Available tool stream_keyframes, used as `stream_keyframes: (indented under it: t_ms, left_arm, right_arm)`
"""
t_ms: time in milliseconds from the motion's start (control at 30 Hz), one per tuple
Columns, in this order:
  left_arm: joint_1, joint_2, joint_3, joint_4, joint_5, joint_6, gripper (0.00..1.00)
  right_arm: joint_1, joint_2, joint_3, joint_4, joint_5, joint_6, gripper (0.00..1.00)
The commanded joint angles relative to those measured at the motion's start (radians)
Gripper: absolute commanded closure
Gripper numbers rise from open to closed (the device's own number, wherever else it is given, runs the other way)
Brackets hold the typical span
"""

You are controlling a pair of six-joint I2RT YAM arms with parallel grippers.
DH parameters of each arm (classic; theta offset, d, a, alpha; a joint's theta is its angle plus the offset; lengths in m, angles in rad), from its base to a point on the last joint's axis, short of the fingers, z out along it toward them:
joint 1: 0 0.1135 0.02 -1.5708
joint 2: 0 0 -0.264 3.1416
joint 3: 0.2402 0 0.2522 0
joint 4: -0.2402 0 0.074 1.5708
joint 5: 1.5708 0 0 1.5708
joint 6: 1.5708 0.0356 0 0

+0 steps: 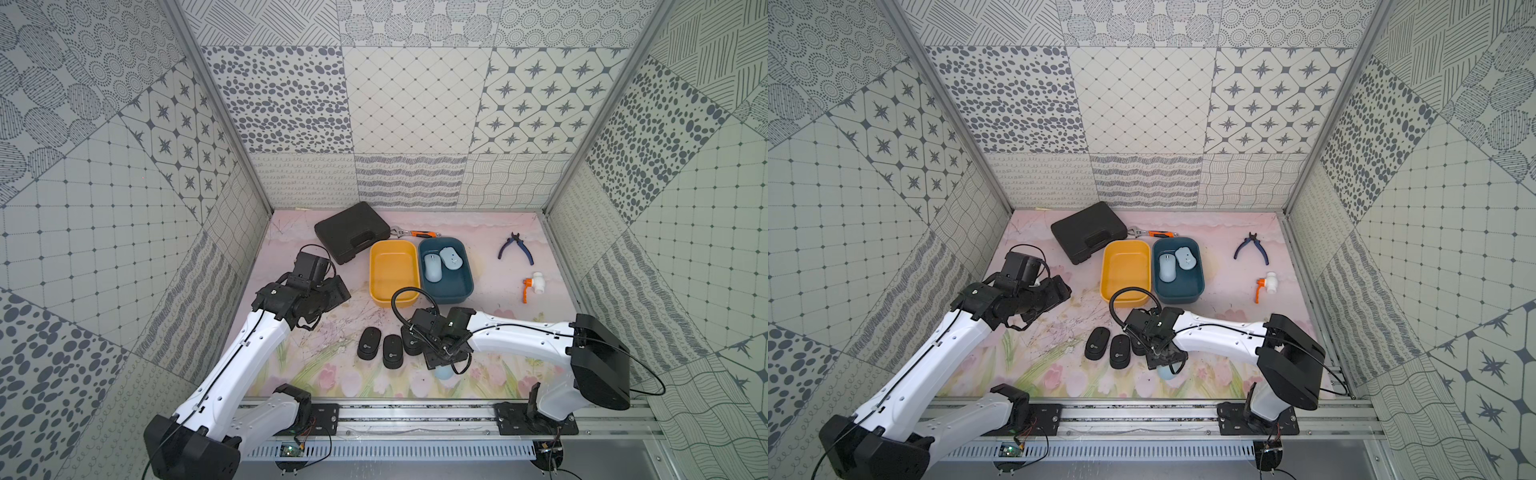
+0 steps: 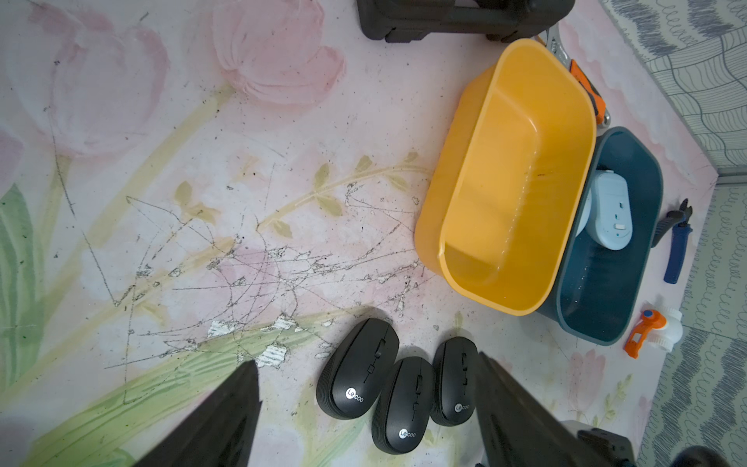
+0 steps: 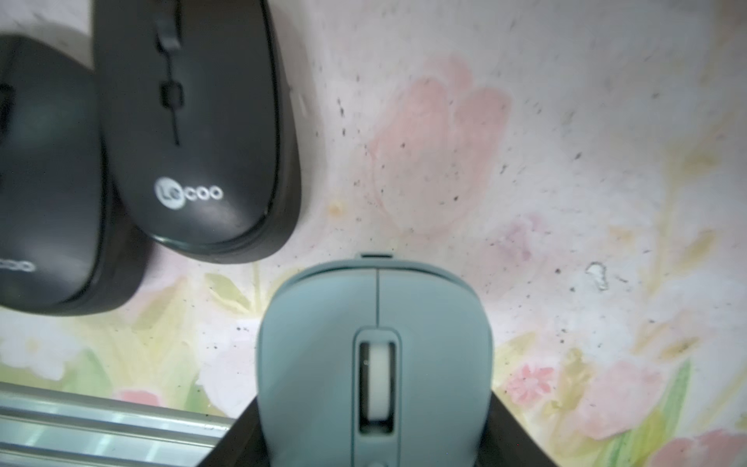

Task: Place the mice by color into the storage box
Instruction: Pick up the mouse from the center of the board.

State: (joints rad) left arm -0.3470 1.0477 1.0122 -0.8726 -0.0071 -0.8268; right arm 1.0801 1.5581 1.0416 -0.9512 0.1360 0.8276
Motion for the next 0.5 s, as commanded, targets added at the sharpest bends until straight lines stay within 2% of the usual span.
stream_keyframes:
  t_ms: [0,200,467]
  left_arm:
    - [-0.002,-0.006,-0.005,-0.020,-0.005,0.015,0.14]
    - [-0.003,0.004,0.002,-0.026,-0.006,0.027,0.14]
    - [-0.001,-0.005,0.005,-0.034,-0.016,0.026,0.14]
  right_arm:
    - [-0.086,-0.055,0.067,-0.056,0.051,-0.087,0.43]
    - [-0.297,-0.027,0.210,-0.049,0.048,-0.298,0.42]
    - [-0.434,0.145,0.434,-0.028,0.047,-0.450,0.41]
